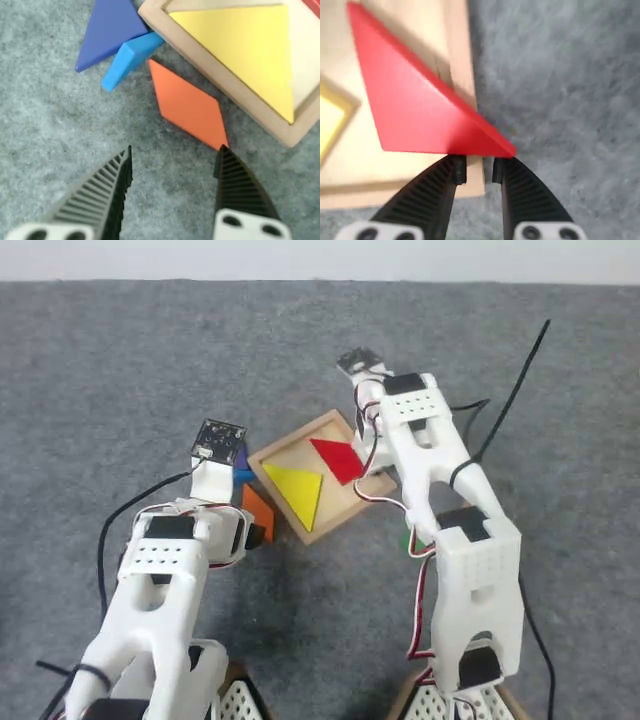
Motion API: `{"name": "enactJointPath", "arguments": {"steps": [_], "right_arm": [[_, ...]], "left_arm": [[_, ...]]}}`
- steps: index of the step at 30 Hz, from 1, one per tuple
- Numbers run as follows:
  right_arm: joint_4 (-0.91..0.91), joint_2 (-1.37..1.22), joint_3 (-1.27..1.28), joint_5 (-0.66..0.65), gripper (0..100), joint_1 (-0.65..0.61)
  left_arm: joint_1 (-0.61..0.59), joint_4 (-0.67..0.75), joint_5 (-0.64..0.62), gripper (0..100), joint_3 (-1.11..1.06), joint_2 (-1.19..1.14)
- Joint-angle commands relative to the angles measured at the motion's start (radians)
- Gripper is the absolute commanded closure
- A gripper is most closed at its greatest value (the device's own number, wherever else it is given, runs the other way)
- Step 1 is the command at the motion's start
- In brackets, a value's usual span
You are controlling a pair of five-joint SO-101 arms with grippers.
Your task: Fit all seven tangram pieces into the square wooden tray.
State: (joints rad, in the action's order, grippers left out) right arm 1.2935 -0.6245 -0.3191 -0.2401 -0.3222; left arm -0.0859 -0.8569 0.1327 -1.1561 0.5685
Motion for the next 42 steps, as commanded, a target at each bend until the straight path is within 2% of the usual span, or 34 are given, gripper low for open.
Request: {"name": "enactJointPath", "arguments": {"steps": [1, 14, 22, 28, 32, 37, 42], "right_arm": [[-0.064, 0.015, -0.084, 0.017, 89.0, -0.012], [-0.179, -0.073, -0.104, 0.015, 89.0, -0.113], [-0.14, -0.128, -0.261, 0.02, 89.0, -0.127], [-0.127, -0.18, -0.284, 0.02, 89.0, -0.154], [-0.084, -0.191, -0.284, 0.021, 89.0, -0.128], [0.008, -0.193, -0.284, 0.117, 89.0, -0.05], [0.067, -0.193, -0.284, 0.13, 87.6, -0.015]], "left_arm": [[-0.002, 0.026, 0.008, 74, 0.004, 0.041], [-0.002, 0.026, 0.009, 74, 0.004, 0.041], [-0.002, 0.026, 0.009, 74, 0.004, 0.041], [-0.002, 0.026, 0.009, 74, 0.004, 0.041], [-0.002, 0.026, 0.009, 74, 0.004, 0.041], [0.002, 0.026, 0.009, 74, 0.004, 0.041], [0.003, 0.025, 0.006, 74, 0.004, 0.041]]}}
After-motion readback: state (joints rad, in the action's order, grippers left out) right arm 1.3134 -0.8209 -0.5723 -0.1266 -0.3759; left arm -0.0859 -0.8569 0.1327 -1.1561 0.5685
